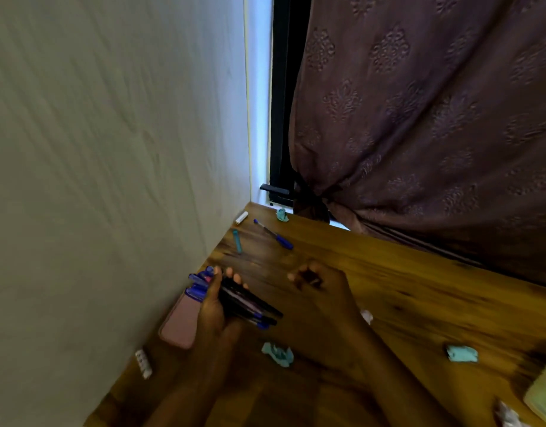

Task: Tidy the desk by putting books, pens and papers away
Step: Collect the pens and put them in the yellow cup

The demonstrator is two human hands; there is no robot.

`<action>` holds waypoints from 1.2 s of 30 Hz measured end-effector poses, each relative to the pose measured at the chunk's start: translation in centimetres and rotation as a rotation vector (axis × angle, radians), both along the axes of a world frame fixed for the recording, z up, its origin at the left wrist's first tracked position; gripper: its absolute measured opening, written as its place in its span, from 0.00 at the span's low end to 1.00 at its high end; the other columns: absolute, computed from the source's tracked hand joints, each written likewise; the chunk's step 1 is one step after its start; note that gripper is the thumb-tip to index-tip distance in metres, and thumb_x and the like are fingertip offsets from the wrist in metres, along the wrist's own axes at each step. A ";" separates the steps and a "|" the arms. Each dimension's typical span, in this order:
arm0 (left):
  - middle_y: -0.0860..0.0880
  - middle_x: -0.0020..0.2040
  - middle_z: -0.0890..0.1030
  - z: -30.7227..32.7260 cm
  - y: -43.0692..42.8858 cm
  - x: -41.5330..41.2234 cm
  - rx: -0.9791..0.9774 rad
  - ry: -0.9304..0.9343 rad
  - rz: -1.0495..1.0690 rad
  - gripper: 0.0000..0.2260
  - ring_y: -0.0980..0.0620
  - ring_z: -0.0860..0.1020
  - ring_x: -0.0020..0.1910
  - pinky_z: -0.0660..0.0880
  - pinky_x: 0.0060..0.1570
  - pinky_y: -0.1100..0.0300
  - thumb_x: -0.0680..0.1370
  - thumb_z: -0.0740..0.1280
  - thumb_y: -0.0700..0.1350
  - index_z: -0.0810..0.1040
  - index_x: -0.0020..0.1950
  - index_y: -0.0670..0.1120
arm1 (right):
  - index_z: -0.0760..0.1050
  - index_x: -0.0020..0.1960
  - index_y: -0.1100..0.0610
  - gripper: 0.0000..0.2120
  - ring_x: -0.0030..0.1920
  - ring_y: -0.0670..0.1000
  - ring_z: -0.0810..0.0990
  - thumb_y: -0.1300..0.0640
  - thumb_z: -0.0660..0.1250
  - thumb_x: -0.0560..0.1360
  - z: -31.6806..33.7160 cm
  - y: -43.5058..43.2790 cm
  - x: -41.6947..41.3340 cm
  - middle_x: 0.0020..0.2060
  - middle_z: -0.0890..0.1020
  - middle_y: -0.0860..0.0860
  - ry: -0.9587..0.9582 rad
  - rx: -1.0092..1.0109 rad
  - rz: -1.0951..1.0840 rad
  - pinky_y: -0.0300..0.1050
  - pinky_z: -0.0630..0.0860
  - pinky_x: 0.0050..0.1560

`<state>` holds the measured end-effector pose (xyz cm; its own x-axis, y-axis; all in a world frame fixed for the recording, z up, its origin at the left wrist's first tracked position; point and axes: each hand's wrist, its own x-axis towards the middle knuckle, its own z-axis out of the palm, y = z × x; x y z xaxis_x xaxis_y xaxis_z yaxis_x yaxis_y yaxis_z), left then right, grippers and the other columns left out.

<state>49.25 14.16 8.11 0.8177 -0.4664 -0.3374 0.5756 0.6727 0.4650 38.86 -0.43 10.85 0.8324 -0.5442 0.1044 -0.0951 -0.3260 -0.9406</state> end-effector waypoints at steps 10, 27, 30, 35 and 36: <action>0.49 0.31 0.79 -2.5 -2.1 5.7 0.041 0.171 -0.051 0.17 0.56 0.80 0.28 0.78 0.30 0.65 0.80 0.60 0.41 0.81 0.33 0.46 | 0.69 0.65 0.58 0.20 0.66 0.57 0.67 0.53 0.64 0.76 -7.1 -7.8 15.0 0.66 0.70 0.57 0.682 -0.626 -0.156 0.48 0.67 0.65; 0.45 0.40 0.82 -0.6 -3.8 3.8 -0.083 0.107 -0.462 0.12 0.52 0.83 0.36 0.81 0.35 0.60 0.64 0.75 0.41 0.79 0.45 0.41 | 0.76 0.59 0.52 0.12 0.29 0.38 0.72 0.61 0.60 0.79 11.0 -8.2 3.9 0.35 0.77 0.48 0.157 0.060 0.069 0.31 0.68 0.29; 0.46 0.47 0.82 0.2 -4.5 2.0 -0.004 0.126 -0.556 0.14 0.51 0.83 0.41 0.80 0.42 0.56 0.71 0.70 0.43 0.77 0.56 0.42 | 0.76 0.58 0.54 0.11 0.29 0.38 0.71 0.63 0.63 0.77 11.7 -7.9 3.6 0.35 0.77 0.48 0.275 -0.078 0.168 0.31 0.67 0.29; 0.45 0.48 0.83 2.1 -5.5 -2.2 0.051 0.108 -0.637 0.12 0.50 0.82 0.46 0.79 0.43 0.53 0.80 0.59 0.45 0.75 0.62 0.46 | 0.78 0.51 0.59 0.08 0.43 0.45 0.80 0.61 0.71 0.72 8.8 -5.3 3.2 0.42 0.82 0.50 0.481 -0.341 0.247 0.43 0.76 0.46; 0.45 0.50 0.82 2.3 -5.8 -3.0 0.063 0.092 -0.653 0.12 0.50 0.82 0.46 0.79 0.42 0.54 0.80 0.59 0.46 0.75 0.61 0.47 | 0.79 0.51 0.59 0.08 0.45 0.47 0.79 0.60 0.71 0.72 8.5 -4.8 2.9 0.44 0.82 0.51 0.513 -0.399 0.249 0.43 0.75 0.47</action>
<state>46.20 8.37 10.43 0.3401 -0.8337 -0.4351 0.8953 0.1455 0.4210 41.76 -5.27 19.37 0.9252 -0.3327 -0.1827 -0.3729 -0.7072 -0.6007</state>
